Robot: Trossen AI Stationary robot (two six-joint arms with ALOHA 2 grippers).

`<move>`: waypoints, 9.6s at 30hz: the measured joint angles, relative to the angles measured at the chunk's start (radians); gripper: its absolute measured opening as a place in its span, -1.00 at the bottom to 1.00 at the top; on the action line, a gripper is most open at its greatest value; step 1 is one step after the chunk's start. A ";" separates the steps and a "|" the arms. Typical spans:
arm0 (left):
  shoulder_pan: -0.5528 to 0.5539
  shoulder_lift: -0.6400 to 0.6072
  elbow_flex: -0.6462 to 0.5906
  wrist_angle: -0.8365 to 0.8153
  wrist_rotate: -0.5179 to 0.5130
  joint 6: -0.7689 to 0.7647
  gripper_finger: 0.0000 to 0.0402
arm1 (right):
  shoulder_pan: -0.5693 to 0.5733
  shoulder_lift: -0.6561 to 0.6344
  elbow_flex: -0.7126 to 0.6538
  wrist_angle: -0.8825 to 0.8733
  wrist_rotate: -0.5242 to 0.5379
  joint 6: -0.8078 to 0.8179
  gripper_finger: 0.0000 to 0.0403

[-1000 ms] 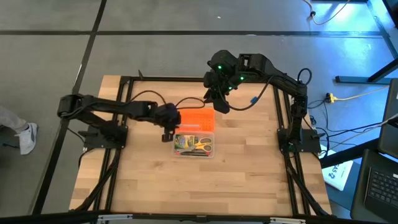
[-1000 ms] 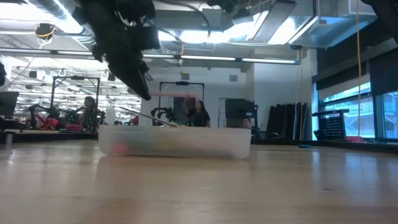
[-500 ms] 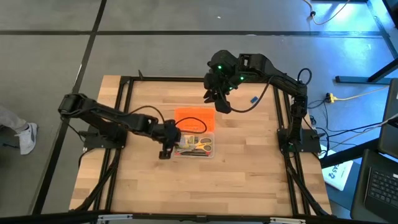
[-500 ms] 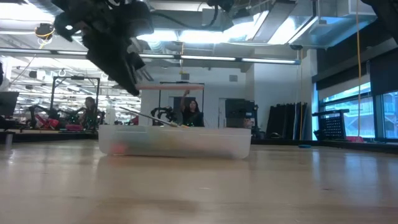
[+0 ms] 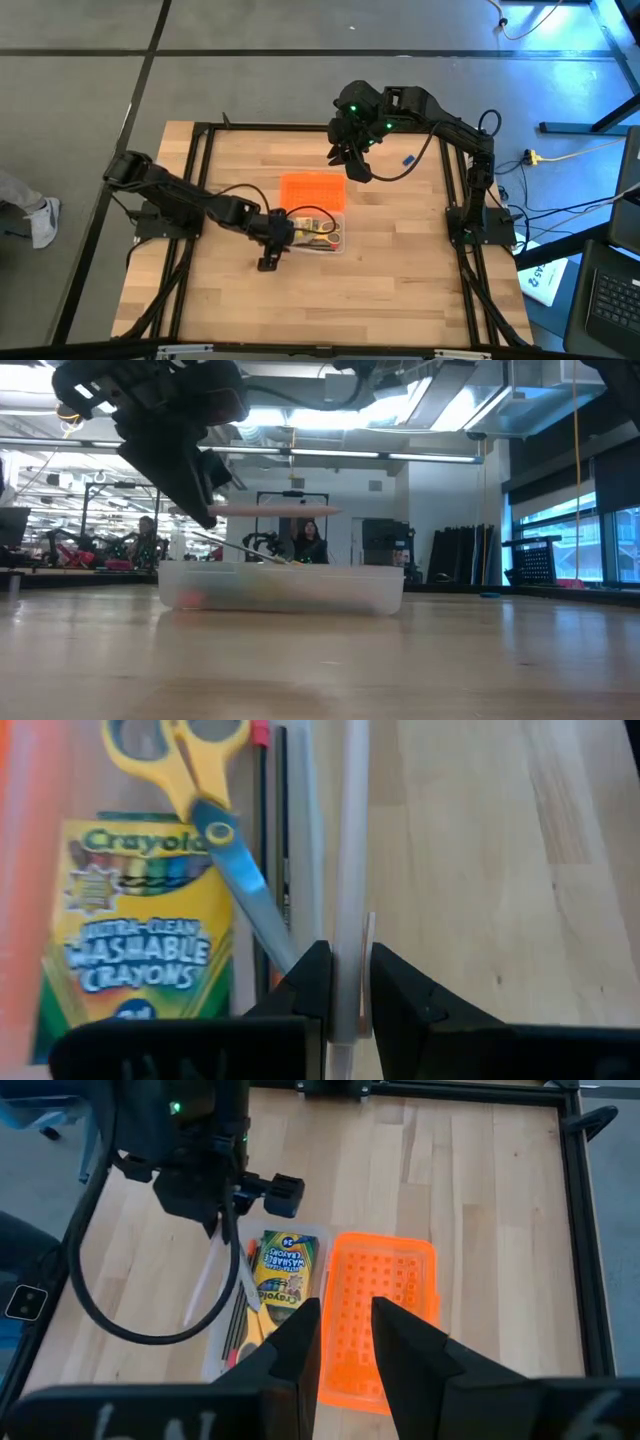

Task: Pack school essentials
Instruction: Put the pink pen into the supply box, then put the blue eraser into the supply box

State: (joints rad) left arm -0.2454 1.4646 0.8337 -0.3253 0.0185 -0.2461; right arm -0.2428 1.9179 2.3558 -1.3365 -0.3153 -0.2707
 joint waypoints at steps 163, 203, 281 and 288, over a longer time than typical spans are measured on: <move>0.690 -0.397 0.000 0.186 0.425 0.281 -0.57 | -0.030 -0.621 -0.954 -0.051 0.585 1.674 -0.53; 0.688 -0.397 0.000 0.183 0.377 0.357 -0.57 | -0.102 -0.529 -0.955 -0.026 0.549 1.601 -0.58; 0.687 -0.397 0.000 0.180 0.330 0.389 -0.57 | -0.615 -0.051 -1.213 0.358 0.269 1.567 0.24; 0.687 -0.397 0.000 0.180 0.329 0.387 -0.57 | -0.628 -0.052 -1.222 0.366 0.321 1.547 0.24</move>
State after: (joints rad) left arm 0.4419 1.0676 0.8338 -0.1452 0.3477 0.1409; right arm -0.8705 1.8656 1.1339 -0.9707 0.0056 1.2767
